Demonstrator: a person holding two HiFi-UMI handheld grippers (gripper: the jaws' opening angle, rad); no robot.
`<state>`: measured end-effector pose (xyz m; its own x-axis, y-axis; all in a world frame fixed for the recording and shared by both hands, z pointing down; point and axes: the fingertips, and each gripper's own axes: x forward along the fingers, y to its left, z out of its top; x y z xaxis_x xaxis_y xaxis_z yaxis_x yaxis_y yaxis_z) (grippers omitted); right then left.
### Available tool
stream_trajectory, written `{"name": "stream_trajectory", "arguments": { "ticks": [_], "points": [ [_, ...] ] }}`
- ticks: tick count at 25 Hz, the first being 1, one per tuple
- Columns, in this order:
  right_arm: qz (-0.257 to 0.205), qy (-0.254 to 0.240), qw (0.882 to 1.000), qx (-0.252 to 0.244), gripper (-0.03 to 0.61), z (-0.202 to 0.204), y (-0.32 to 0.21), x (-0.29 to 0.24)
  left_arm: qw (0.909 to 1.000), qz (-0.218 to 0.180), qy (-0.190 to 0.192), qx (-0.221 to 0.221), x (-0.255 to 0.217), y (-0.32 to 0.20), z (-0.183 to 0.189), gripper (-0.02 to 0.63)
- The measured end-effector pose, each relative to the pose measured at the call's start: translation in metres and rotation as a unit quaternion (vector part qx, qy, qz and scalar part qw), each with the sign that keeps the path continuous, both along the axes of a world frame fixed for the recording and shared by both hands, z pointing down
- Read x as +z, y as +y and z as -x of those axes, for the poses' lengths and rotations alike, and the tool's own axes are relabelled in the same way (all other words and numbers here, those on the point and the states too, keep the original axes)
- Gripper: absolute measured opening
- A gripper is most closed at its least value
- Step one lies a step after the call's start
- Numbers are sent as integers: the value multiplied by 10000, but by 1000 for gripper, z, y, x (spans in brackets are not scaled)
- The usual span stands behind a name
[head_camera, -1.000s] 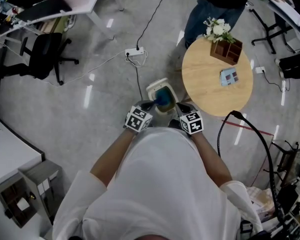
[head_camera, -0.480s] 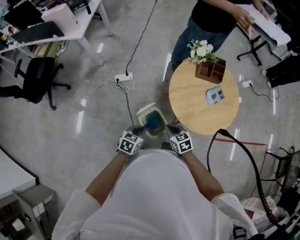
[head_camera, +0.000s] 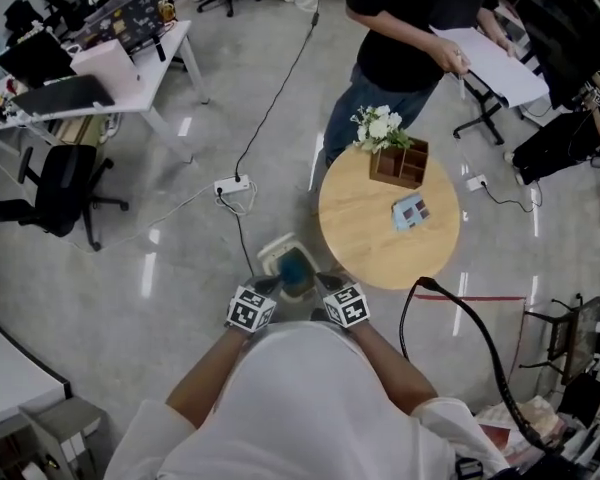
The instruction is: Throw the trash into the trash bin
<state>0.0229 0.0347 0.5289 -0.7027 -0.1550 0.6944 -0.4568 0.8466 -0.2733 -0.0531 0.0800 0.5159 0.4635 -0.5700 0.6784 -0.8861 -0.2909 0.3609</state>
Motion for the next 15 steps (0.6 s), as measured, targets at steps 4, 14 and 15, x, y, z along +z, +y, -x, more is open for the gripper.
{"name": "stream_trajectory", "arguments": {
  "ticks": [4,14,15],
  "points": [
    [0,7,10000,12,2,-5,-3,3,10000,-19,7,-18,2,-5,-4,3],
    [-14,19,10000,57,2,-7,-6,3,9999,107,-31,-21,9,-2,-7,3],
    [-6,20,10000,72,2,-8,-7,3,9999,104,-28,-20,10,-2,-7,4]
  ]
}}
